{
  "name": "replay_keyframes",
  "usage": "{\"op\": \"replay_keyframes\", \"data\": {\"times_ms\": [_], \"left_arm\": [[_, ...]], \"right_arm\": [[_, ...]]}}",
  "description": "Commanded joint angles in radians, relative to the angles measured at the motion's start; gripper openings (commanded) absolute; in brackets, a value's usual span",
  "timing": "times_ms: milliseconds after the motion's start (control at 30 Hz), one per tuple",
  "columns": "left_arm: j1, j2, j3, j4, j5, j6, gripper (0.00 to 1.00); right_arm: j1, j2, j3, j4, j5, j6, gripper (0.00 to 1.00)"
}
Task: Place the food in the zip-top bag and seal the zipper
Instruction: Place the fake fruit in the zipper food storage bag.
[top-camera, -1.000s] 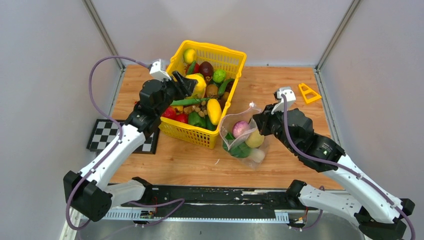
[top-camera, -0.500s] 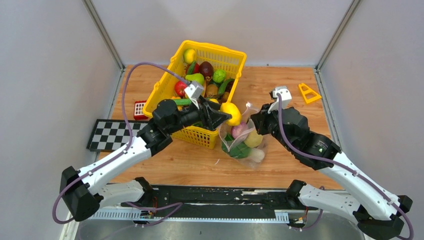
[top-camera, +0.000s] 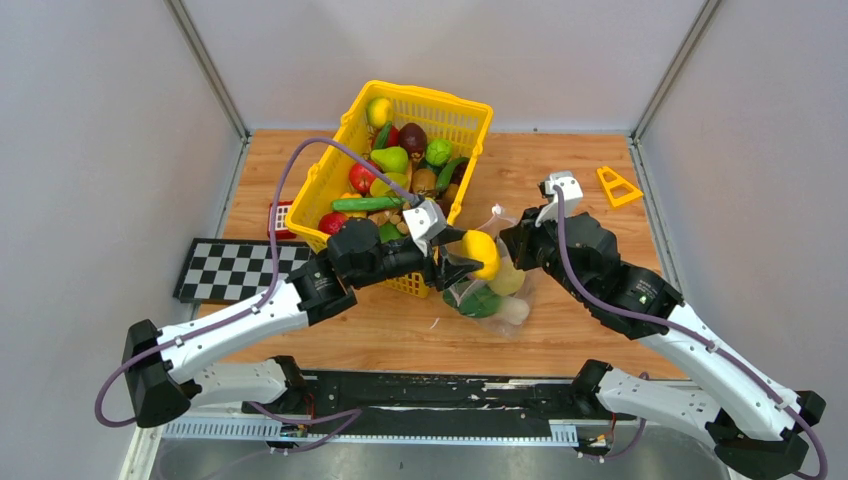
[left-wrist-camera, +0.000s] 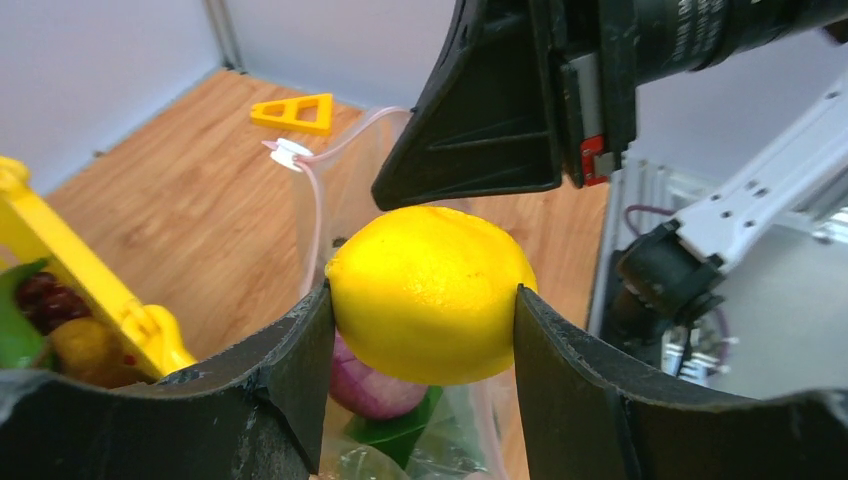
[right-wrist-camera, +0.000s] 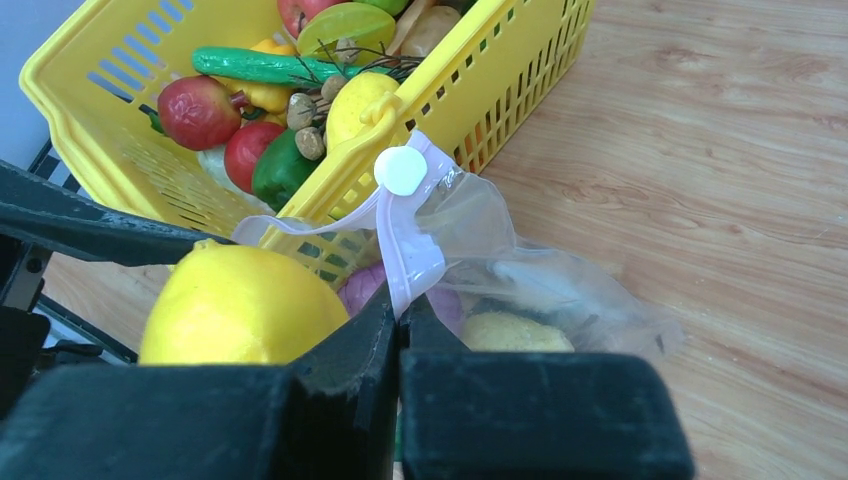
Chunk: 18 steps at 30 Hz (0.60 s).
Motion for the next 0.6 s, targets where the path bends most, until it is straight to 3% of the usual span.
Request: {"op": "replay_keyframes", "data": {"times_ms": [0,100,267,433,567], "left_arm": [[-0.038,0.026,0.054,-0.058,-0.204,0.163,0.11],[-0.062,0.044,0.058,-0.066,-0.352,0.203,0.10],[-0.063,0.037,0.018,0.042,-0.409,0.213,0.09],[-0.065,0.090,0.069,0.035,-0.292,0.225,0.11],[-0.073,0.124,0.111,0.024,-0.169,0.222,0.11]], "right_arm": [[-0.006,-0.018,0.051,0.045,-0.041,0.016,0.00],[-0.005,-0.035,0.054,0.047,-0.089,0.012,0.00],[-0.006,-0.057,0.072,0.019,-0.136,0.002,0.00],[-0.006,-0.033,0.138,-0.021,-0.265,-0.033,0.00],[-0.006,-0.020,0.161,-0.031,-0.212,-0.041,0.00]]}}
